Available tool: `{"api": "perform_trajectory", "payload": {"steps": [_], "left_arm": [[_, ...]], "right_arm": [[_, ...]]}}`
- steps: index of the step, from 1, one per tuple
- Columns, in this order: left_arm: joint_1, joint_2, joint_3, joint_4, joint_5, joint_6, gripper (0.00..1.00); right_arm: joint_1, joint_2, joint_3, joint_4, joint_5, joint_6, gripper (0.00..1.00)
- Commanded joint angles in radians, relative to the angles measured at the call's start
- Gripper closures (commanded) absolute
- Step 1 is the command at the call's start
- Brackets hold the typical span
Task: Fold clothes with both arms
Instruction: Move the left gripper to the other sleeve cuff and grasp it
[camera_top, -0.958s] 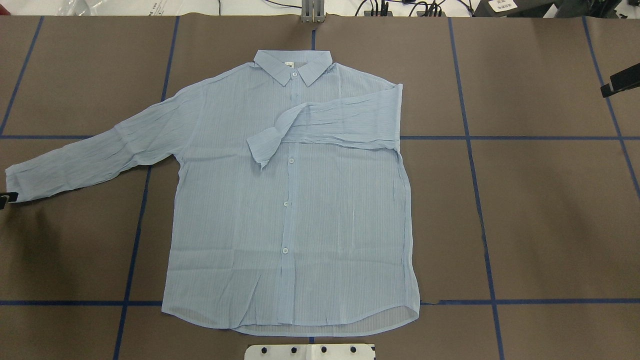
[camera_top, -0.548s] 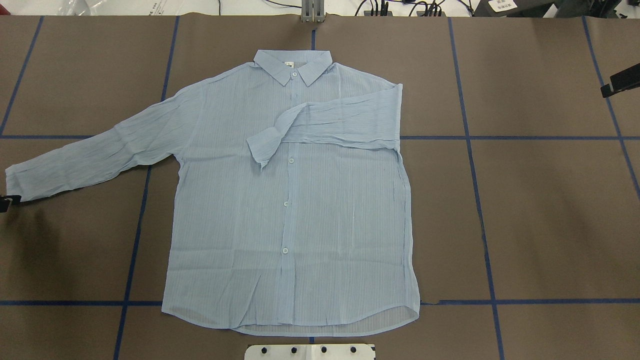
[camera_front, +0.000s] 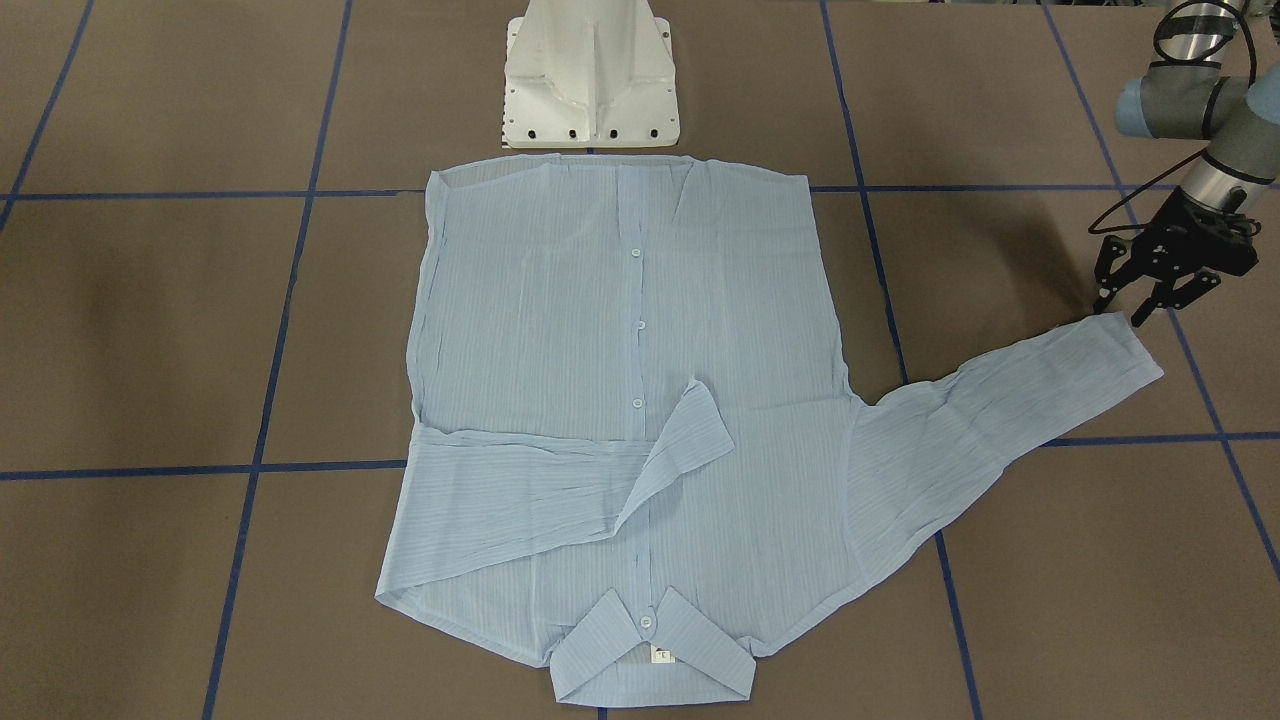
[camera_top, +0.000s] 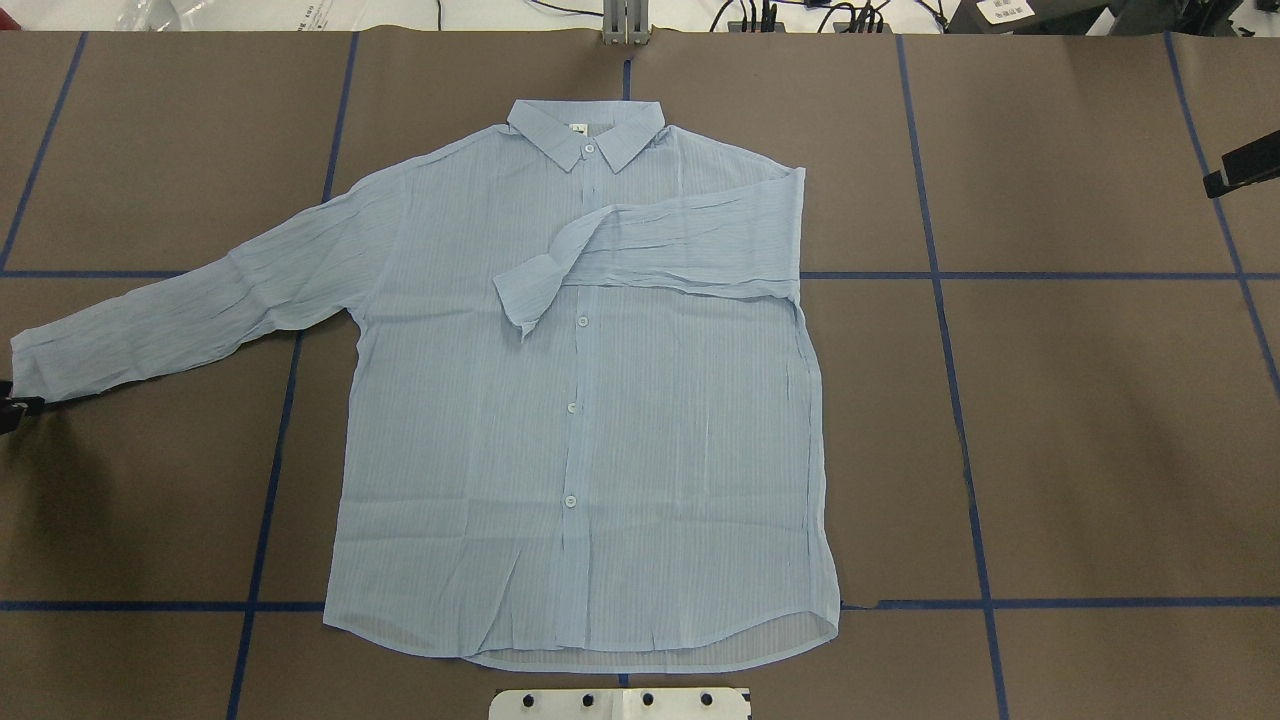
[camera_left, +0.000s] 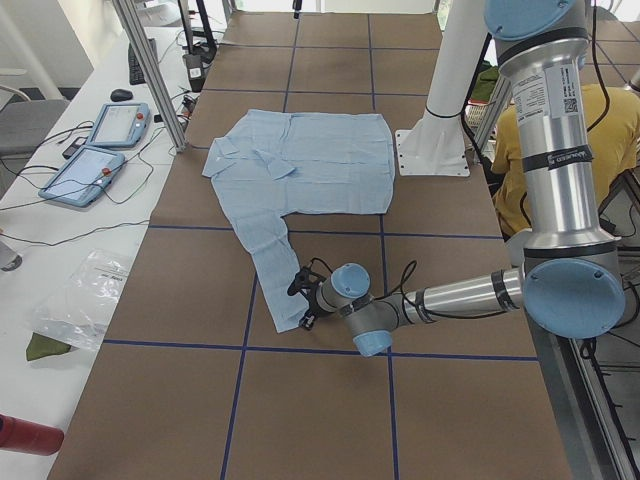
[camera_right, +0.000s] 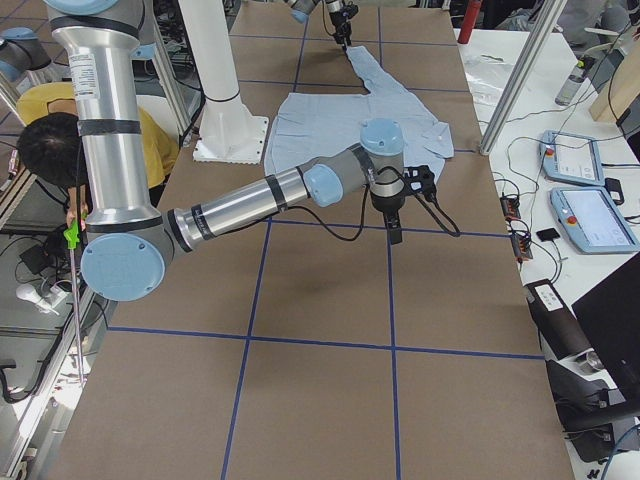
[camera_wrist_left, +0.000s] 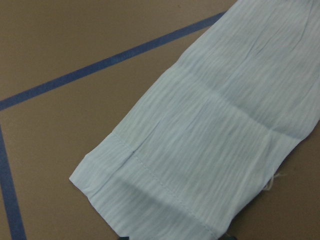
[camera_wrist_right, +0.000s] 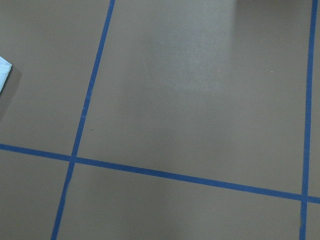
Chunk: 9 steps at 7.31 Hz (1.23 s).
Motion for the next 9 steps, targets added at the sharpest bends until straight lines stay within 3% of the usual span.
{"api": "perform_trajectory", "payload": {"steps": [1, 5, 9], "left_arm": [[0.000, 0.003, 0.000, 0.000, 0.000, 0.015, 0.72], [0.000, 0.002, -0.004, -0.001, -0.003, 0.020, 1.00], [-0.041, -0.056, -0.070, 0.005, -0.075, 0.026, 1.00]], "right_arm": [[0.000, 0.000, 0.000, 0.000, 0.000, 0.000, 0.00], [0.000, 0.001, -0.002, 0.000, 0.000, 0.003, 0.00], [0.000, 0.003, -0.002, 0.000, 0.001, 0.011, 0.00]]}}
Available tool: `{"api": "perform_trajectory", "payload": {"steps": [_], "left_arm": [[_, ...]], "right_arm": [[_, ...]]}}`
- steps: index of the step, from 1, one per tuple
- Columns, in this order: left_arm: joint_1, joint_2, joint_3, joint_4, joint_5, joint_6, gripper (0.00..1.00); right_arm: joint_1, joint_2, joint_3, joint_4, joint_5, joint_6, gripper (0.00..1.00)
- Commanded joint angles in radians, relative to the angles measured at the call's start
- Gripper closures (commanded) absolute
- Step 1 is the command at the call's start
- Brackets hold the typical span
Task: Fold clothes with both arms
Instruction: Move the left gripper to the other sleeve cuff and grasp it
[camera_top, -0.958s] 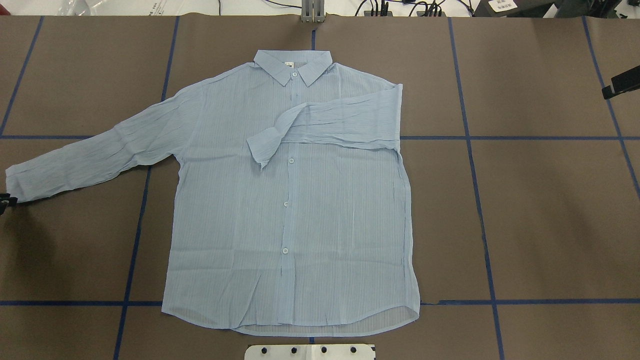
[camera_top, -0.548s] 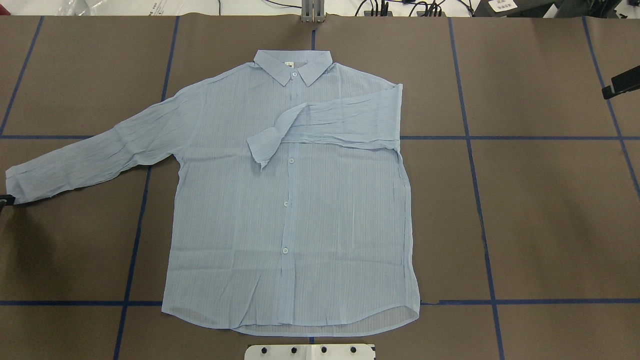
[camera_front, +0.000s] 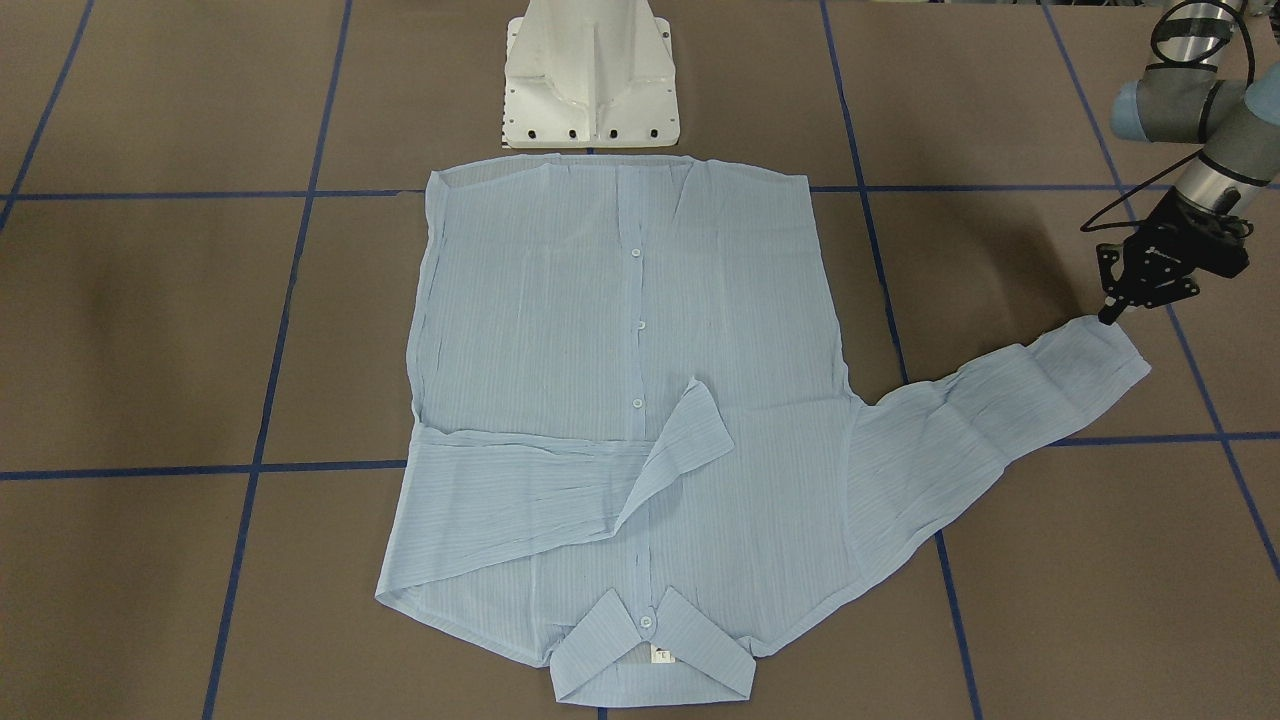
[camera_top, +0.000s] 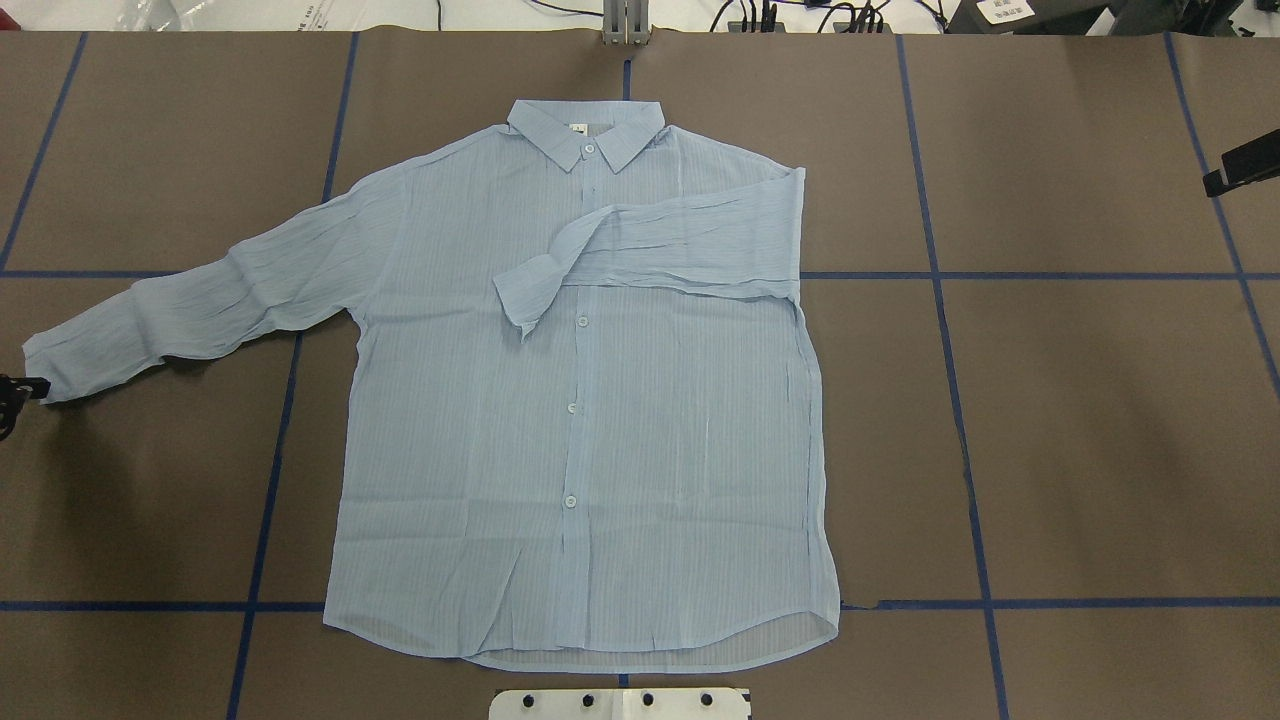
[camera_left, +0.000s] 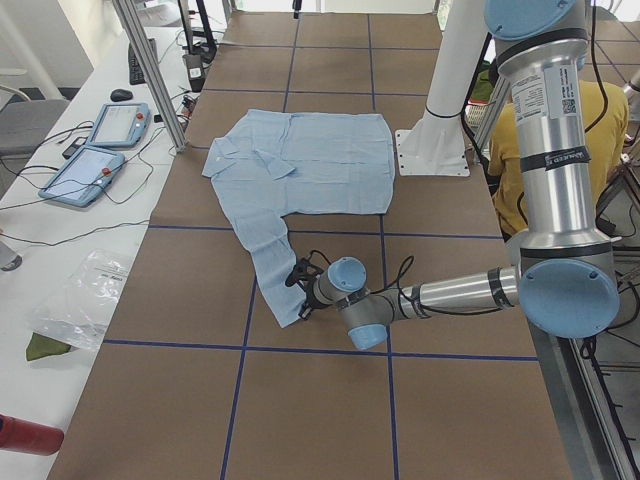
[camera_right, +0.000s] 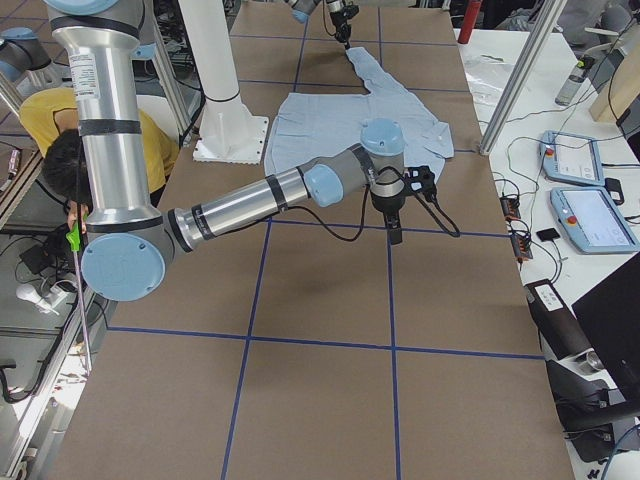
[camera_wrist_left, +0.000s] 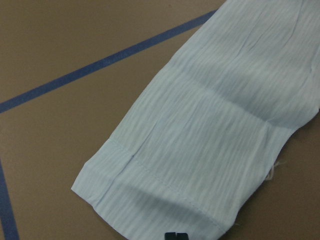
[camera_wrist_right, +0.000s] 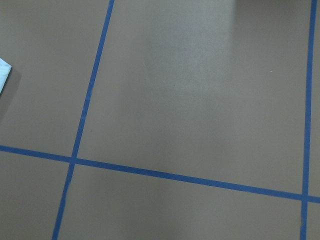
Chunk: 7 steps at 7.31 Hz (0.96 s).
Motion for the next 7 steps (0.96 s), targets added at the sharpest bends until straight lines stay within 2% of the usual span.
{"api": "perform_trajectory", "payload": {"steps": [1, 3, 5, 7], "left_arm": [[-0.073, -0.083, -0.069, 0.004, -0.038, 0.018, 1.00], [-0.095, -0.221, -0.093, 0.094, -0.063, 0.011, 1.00], [-0.095, -0.397, -0.152, 0.327, -0.061, -0.002, 1.00], [-0.087, -0.578, -0.188, 0.531, -0.055, -0.148, 1.00]], "right_arm": [[0.000, 0.001, 0.002, 0.000, 0.001, 0.006, 0.00], [0.000, 0.001, 0.002, 0.000, 0.003, 0.010, 0.00], [0.000, 0.001, 0.003, 0.000, 0.003, 0.013, 0.00], [0.000, 0.001, 0.002, 0.000, 0.003, 0.013, 0.00]]}}
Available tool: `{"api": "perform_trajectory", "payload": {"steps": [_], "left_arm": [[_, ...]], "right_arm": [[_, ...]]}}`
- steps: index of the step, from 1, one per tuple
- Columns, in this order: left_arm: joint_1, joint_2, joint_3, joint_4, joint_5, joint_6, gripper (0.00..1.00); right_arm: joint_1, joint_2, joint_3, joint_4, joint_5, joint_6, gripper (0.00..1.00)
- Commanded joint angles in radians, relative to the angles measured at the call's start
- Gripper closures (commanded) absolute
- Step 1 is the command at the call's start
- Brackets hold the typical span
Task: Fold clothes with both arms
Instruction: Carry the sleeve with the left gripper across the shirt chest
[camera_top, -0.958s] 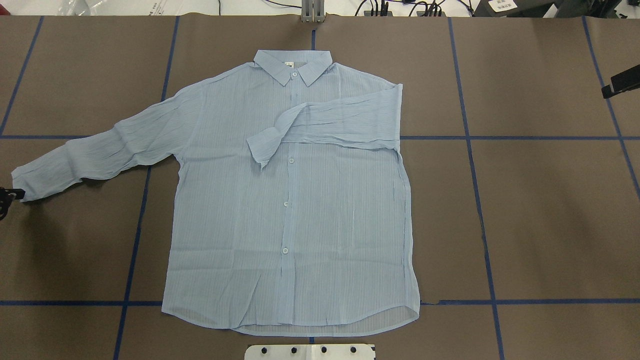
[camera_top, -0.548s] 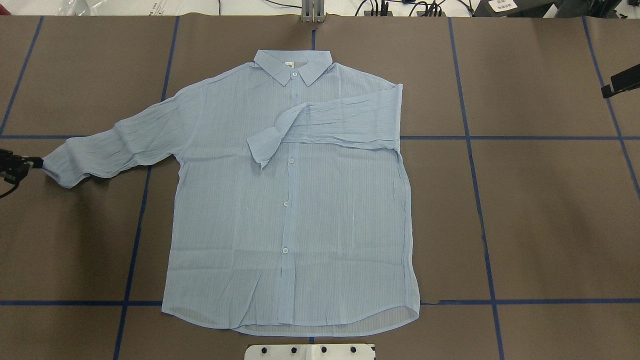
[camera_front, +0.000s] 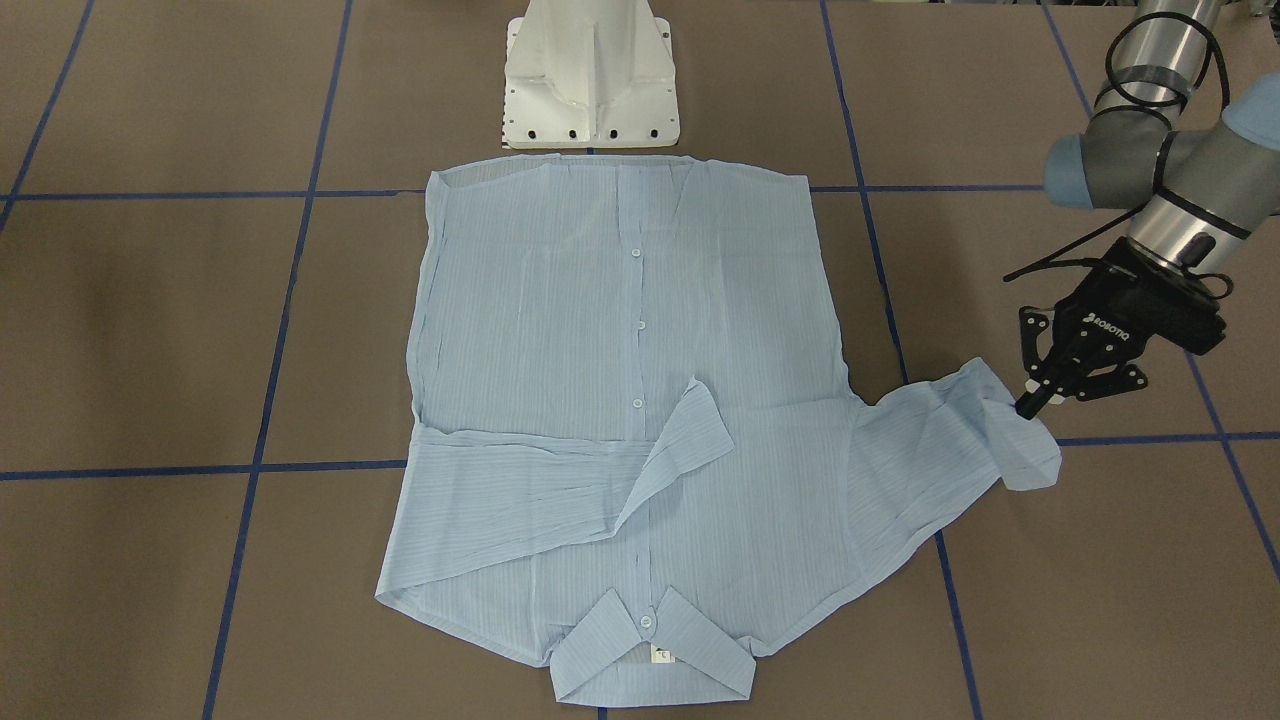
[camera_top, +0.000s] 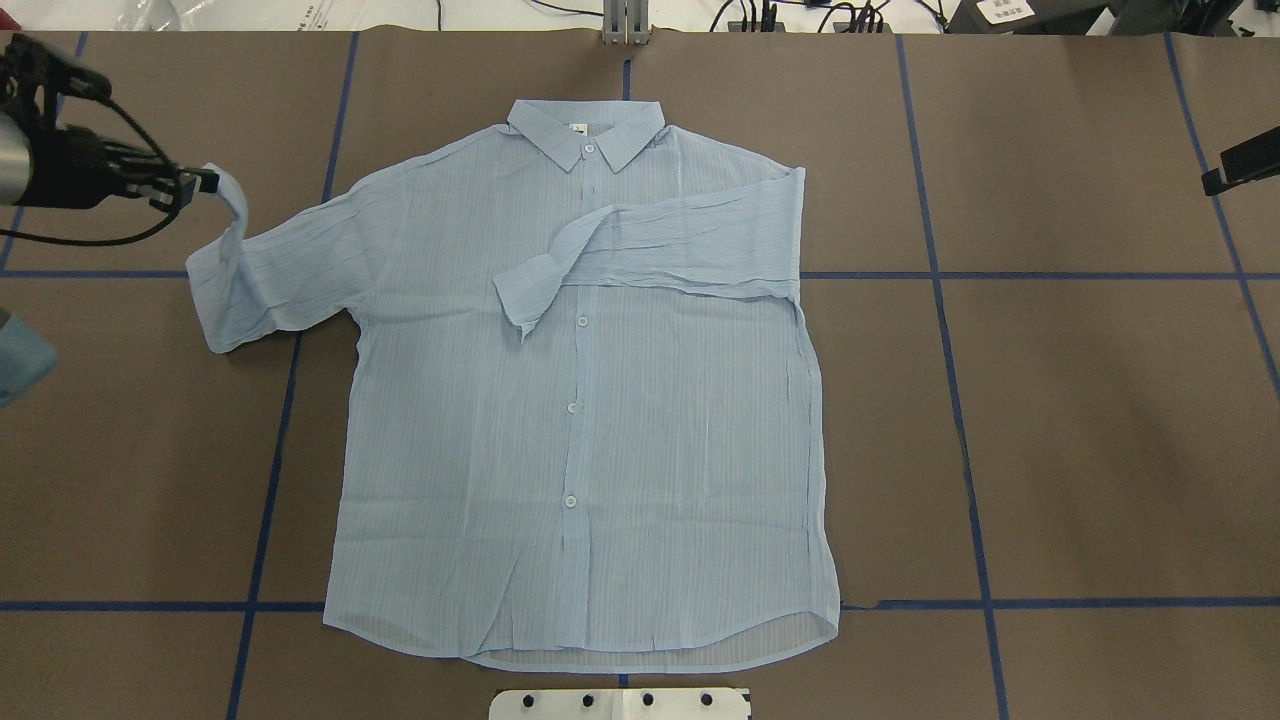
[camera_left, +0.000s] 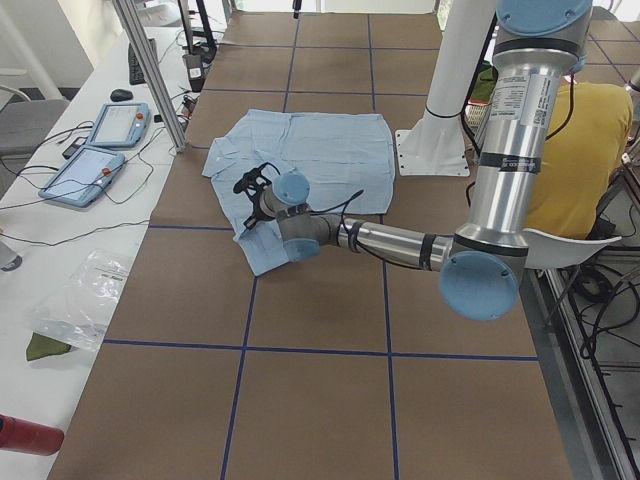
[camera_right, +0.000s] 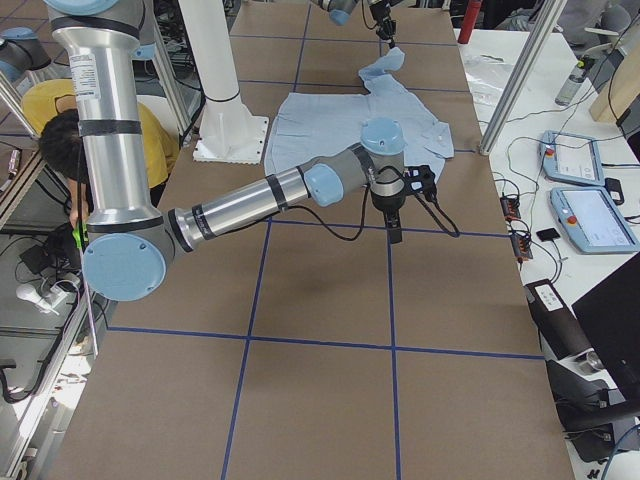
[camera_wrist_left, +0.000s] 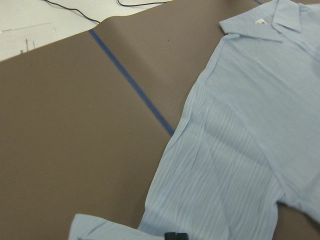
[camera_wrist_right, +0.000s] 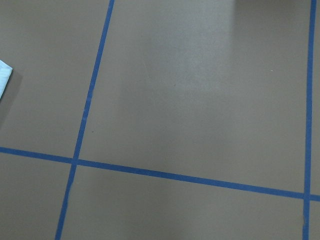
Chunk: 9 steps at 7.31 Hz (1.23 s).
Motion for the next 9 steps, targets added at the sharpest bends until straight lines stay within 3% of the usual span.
{"api": "perform_trajectory", "payload": {"steps": [1, 2, 3, 4, 6, 7, 9], "left_arm": [[0.044, -0.209, -0.023, 0.200, 0.013, -0.182, 1.00], [0.131, -0.288, -0.010, 0.241, 0.050, -0.262, 1.00], [0.204, -0.367, 0.005, 0.285, 0.159, -0.348, 1.00], [0.255, -0.468, 0.055, 0.349, 0.180, -0.399, 1.00], [0.370, -0.611, 0.187, 0.352, 0.347, -0.451, 1.00], [0.421, -0.661, 0.247, 0.350, 0.407, -0.448, 1.00], [0.516, -0.666, 0.263, 0.347, 0.507, -0.442, 1.00]], "right_arm": [[0.000, 0.000, -0.002, 0.000, 0.000, 0.000, 0.00], [-0.002, 0.000, -0.002, 0.000, 0.000, 0.000, 0.00], [-0.002, 0.000, -0.002, 0.000, 0.000, 0.000, 0.00], [-0.002, 0.001, -0.002, 0.000, 0.000, 0.000, 0.00], [0.000, 0.002, -0.002, 0.000, 0.000, 0.000, 0.00], [-0.002, 0.002, -0.001, 0.000, 0.000, 0.000, 0.00], [-0.002, 0.001, -0.002, 0.000, -0.002, 0.000, 0.00]]}}
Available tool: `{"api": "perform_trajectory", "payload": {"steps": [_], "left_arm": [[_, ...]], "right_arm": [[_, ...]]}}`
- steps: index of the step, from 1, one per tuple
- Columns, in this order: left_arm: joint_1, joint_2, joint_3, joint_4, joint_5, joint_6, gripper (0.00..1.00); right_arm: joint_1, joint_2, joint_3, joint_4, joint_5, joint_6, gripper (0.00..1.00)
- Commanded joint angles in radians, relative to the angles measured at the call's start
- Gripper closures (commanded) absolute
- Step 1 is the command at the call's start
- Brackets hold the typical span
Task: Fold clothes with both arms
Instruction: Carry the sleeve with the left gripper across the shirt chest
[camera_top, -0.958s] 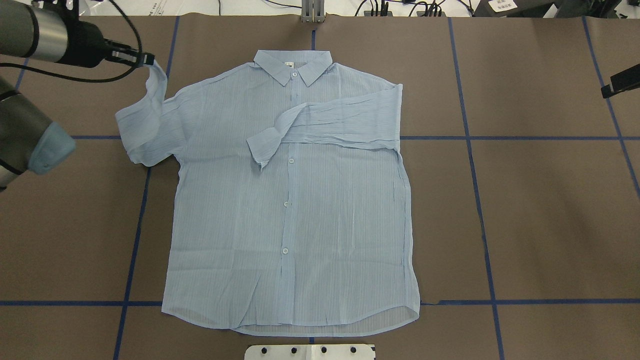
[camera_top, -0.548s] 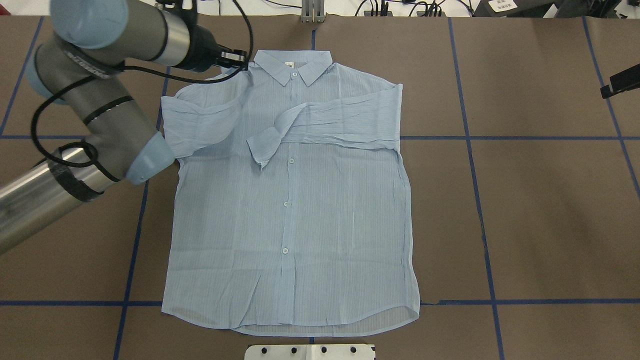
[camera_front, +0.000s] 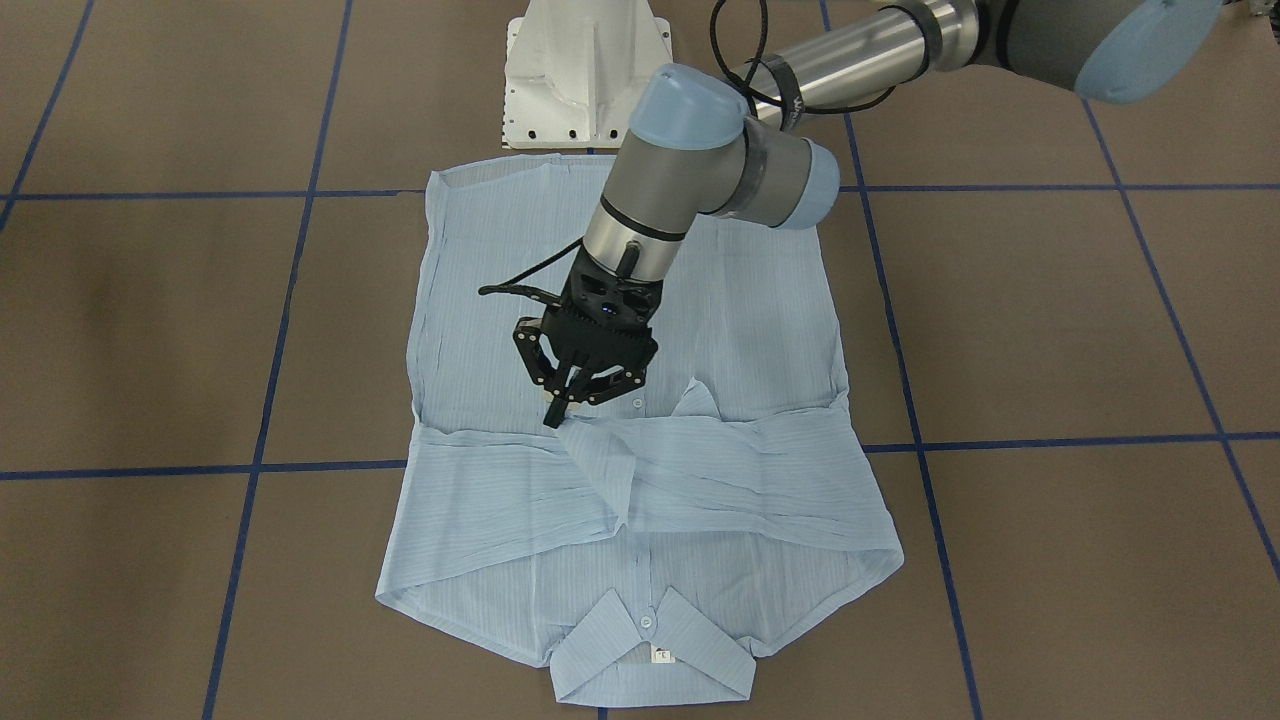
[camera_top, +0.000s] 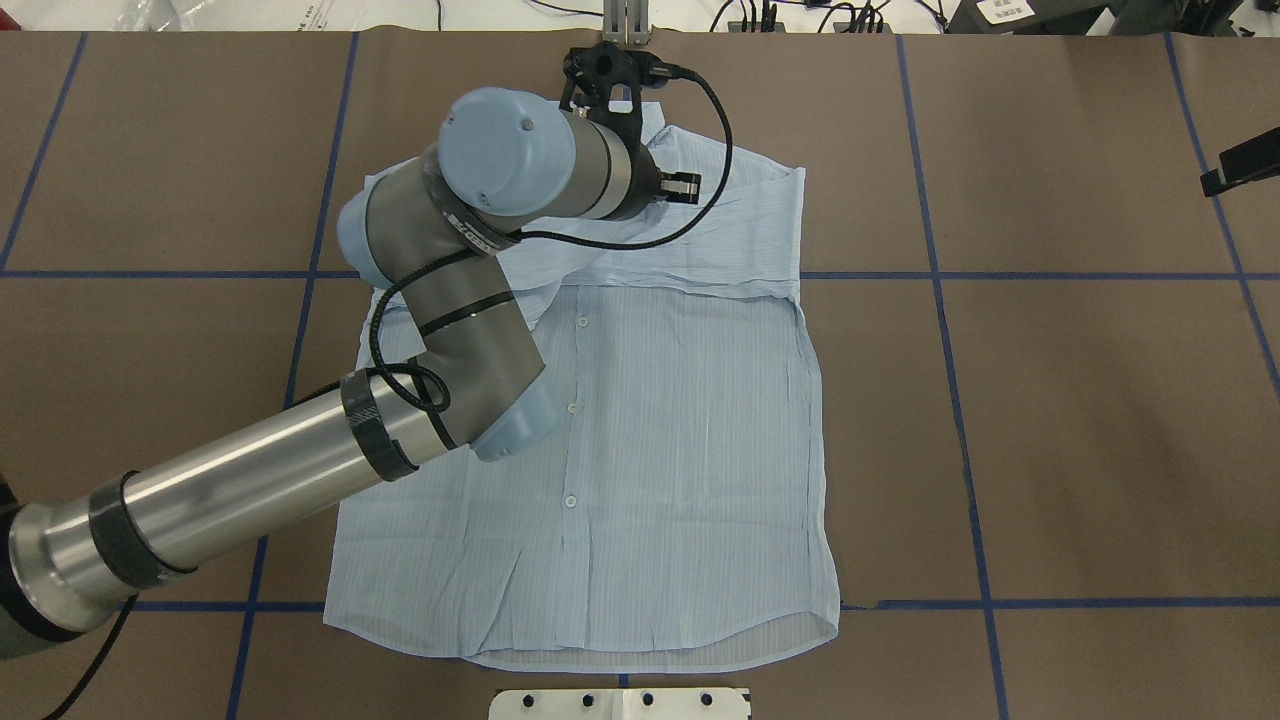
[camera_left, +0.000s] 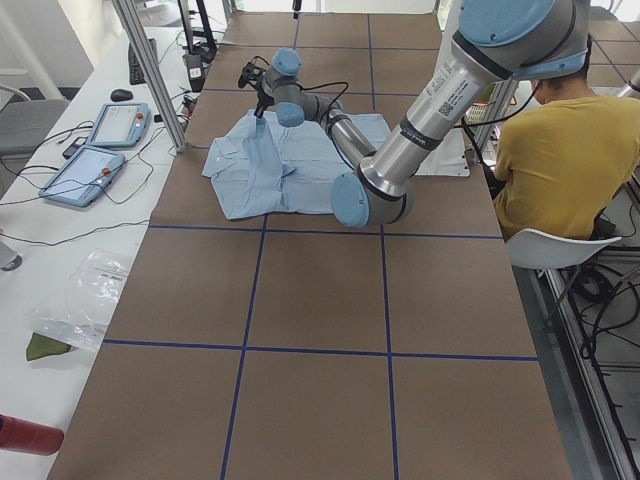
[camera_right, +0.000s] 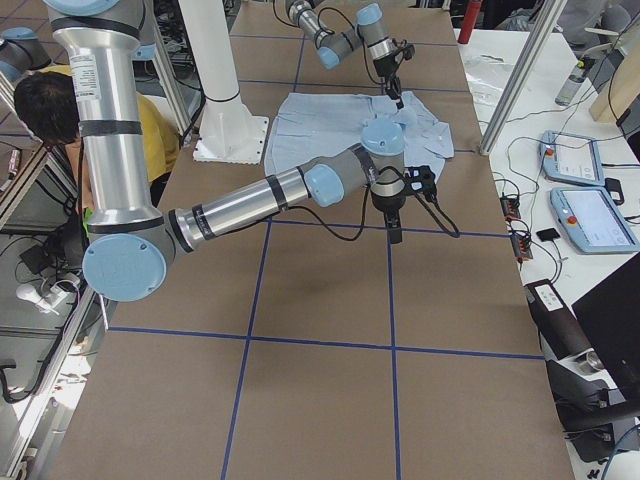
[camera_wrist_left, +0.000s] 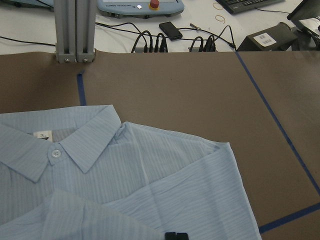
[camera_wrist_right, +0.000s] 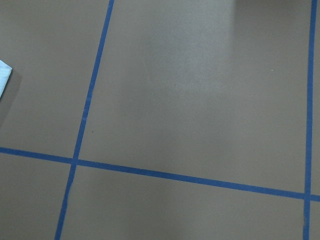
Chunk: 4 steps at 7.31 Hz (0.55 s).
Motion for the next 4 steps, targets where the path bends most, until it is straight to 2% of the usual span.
{"api": "perform_trajectory", "payload": {"steps": [1, 2, 4], "left_arm": [[0.082, -0.016, 0.029, -0.005, 0.066, 0.002, 0.06], [0.099, -0.019, 0.033, -0.016, 0.087, -0.024, 0.00], [0.099, -0.017, 0.023, -0.024, 0.080, 0.017, 0.00]], "right_arm": [[0.000, 0.002, 0.000, 0.000, -0.001, -0.002, 0.00], [0.000, 0.004, 0.000, 0.000, -0.001, 0.000, 0.00], [0.000, 0.005, 0.000, 0.000, -0.001, 0.002, 0.00]]}}
